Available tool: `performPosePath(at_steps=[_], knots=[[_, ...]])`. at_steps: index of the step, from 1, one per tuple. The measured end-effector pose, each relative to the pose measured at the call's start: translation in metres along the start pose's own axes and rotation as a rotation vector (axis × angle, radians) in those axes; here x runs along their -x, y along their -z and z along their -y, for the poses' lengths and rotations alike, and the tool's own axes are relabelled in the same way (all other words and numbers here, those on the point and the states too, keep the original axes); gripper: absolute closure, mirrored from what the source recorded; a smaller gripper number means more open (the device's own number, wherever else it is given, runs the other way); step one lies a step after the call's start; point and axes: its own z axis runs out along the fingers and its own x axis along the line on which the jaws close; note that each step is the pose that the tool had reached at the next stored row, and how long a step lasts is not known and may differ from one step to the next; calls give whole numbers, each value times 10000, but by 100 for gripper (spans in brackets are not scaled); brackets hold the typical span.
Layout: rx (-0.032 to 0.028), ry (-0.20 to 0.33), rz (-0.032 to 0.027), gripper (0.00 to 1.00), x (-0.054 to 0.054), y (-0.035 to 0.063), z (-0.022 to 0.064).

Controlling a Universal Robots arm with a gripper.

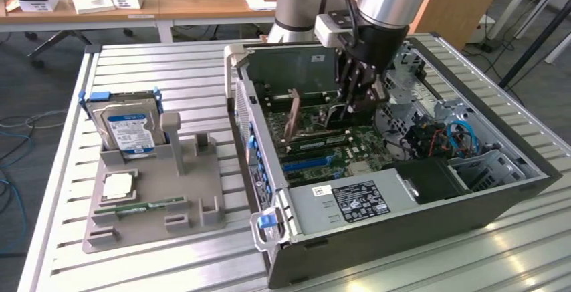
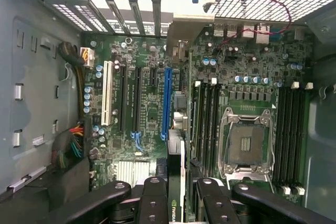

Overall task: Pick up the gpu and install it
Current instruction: 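Insert the gpu into the slot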

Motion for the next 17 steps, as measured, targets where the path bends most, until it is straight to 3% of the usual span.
performPosePath(at_steps=[8,17], knots=[[0,1,0,74,-3,-106,3],[-3,1,1,74,-2,-114,-36]])
